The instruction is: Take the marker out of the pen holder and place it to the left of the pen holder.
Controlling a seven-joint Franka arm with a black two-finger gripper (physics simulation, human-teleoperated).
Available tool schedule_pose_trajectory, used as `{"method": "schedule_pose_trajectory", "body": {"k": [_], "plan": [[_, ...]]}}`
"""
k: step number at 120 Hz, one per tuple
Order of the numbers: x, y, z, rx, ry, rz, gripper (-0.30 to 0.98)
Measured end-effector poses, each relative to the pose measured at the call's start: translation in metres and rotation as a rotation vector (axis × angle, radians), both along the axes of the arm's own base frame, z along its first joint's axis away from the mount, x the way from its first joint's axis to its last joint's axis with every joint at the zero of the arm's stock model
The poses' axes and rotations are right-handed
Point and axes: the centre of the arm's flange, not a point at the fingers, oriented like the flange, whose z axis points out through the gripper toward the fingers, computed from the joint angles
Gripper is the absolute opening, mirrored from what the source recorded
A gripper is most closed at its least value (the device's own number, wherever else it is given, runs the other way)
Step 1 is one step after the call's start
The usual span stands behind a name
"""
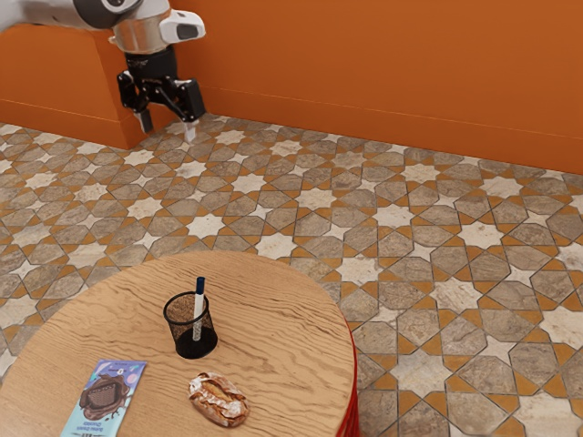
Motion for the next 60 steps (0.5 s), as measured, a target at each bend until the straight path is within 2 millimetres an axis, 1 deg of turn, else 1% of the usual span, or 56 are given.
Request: {"method": "schedule_pose_trajectory", "body": {"k": [14,23,34,44,48,53,60], "plan": [[-0.001,0.002,-0.001,-0.001,0.008,0.006,0.69],[0.006,0.001,-0.016,0.001,0.037,0.006,0.69],[0.028,-0.001,-0.067,0.003,0.115,0.002,0.69],[0.040,-0.002,-0.096,0.004,0.146,0.001,0.69],[0.047,-0.004,-0.113,0.004,0.160,-0.003,0.69],[0.056,-0.006,-0.144,0.004,0.190,-0.007,0.69],[0.066,-0.011,-0.176,0.005,0.219,-0.017,0.69]]}}
